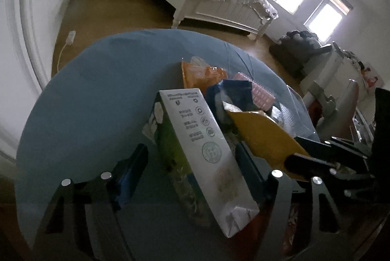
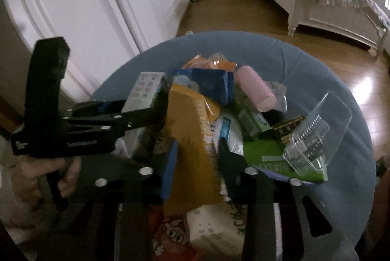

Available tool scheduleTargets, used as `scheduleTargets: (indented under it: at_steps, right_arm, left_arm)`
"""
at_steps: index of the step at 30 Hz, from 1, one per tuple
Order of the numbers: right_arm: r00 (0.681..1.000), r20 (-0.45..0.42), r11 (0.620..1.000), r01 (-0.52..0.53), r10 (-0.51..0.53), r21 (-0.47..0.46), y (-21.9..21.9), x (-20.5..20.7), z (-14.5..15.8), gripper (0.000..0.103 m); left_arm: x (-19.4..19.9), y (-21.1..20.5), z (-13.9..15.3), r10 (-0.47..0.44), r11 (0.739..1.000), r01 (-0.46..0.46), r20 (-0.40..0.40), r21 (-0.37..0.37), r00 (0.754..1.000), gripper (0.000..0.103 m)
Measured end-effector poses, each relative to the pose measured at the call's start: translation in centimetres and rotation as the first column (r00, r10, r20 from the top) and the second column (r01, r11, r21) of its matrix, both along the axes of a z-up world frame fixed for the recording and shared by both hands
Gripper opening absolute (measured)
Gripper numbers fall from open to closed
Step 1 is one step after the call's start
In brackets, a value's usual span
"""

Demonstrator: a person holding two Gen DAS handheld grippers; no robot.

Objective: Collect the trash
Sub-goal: 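Grasp the white carton with the left tool while the right tool grasps the yellow bag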

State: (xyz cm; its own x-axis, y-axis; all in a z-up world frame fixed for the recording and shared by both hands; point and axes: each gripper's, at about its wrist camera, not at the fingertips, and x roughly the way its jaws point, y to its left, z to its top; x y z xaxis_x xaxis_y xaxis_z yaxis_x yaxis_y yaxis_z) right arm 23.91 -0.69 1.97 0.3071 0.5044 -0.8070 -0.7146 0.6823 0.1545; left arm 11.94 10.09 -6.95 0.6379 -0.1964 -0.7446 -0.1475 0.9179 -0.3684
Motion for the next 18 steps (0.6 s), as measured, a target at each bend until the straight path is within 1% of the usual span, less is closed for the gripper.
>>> scheduleTargets:
  at_steps: [1, 4, 6, 7, 8, 9, 10, 11, 12, 13, 16, 18]
  right_arm:
    - [1.000, -0.009, 1.000, -0.002, 0.002, 0.016, -0.5, -0.4, 0.0, 0.022]
    - [1.000, -0.014, 0.998, 0.014, -0.013, 0.062, -1.7, -0.5, 0.7, 0.017]
    - [1.000, -0.007, 0.994, 0.031, -0.030, 0.101, -2.8, -1.4, 1.4, 0.015]
    - [0.999, 0.002, 0.990, 0.044, -0.045, 0.131, -3.3, -1.0, 2.4, 0.015]
    - [0.998, 0.006, 0.984, 0.053, -0.055, 0.168, -4.4, -2.4, 2.4, 0.015]
    - [0.997, 0.011, 0.976, 0.066, -0.070, 0.206, -5.0, -2.2, 3.3, 0.015]
    - [0.996, 0.015, 0.969, 0.078, -0.084, 0.235, -6.0, -2.8, 3.7, 0.015]
    - [0.994, 0.024, 0.957, 0.098, -0.109, 0.273, -7.1, -3.0, 4.6, 0.015]
    - [0.991, 0.030, 0.944, 0.116, -0.131, 0.308, -8.6, -4.5, 5.2, 0.015]
    - [0.986, 0.037, 0.926, 0.139, -0.162, 0.350, -9.5, -4.2, 6.1, 0.015]
    - [0.971, 0.034, 0.876, 0.200, -0.238, 0.438, -13.7, -6.1, 6.9, 0.015]
    - [0.956, 0.037, 0.841, 0.238, -0.292, 0.487, -15.7, -8.5, 6.7, 0.015]
  left_arm:
    - [-0.1, -0.1, 0.1, -0.011, 1.000, 0.011, 0.004, 0.004, 1.000, 0.064]
    - [-0.1, -0.2, 0.6, -0.022, 1.000, 0.021, 0.008, 0.014, 1.000, 0.058]
    - [-0.4, 0.2, 0.8, -0.023, 1.000, 0.023, 0.014, -0.005, 1.000, 0.054]
    - [-0.7, 0.5, 1.0, -0.018, 1.000, 0.018, 0.021, -0.023, 1.000, 0.051]
    - [-0.9, 0.9, 1.0, -0.013, 0.999, 0.014, 0.030, -0.031, 0.999, 0.050]
    - [-1.3, 1.1, 1.2, -0.009, 1.000, 0.010, 0.039, -0.029, 0.999, 0.048]
    - [-1.9, 1.2, 1.5, -0.006, 1.000, 0.007, 0.055, -0.019, 0.998, 0.048]
    - [-2.4, 1.3, 1.9, -0.007, 1.000, 0.008, 0.069, -0.021, 0.998, 0.048]
    - [-2.8, 1.2, 2.1, -0.009, 1.000, 0.011, 0.079, -0.026, 0.997, 0.047]
    - [-3.4, 1.3, 2.6, -0.011, 0.999, 0.014, 0.092, -0.032, 0.996, 0.047]
    - [-5.2, 0.8, 4.3, -0.023, 0.999, 0.027, 0.134, -0.032, 0.991, 0.047]
    - [-6.6, -0.2, 5.8, -0.048, 0.998, 0.053, 0.170, -0.025, 0.984, 0.047]
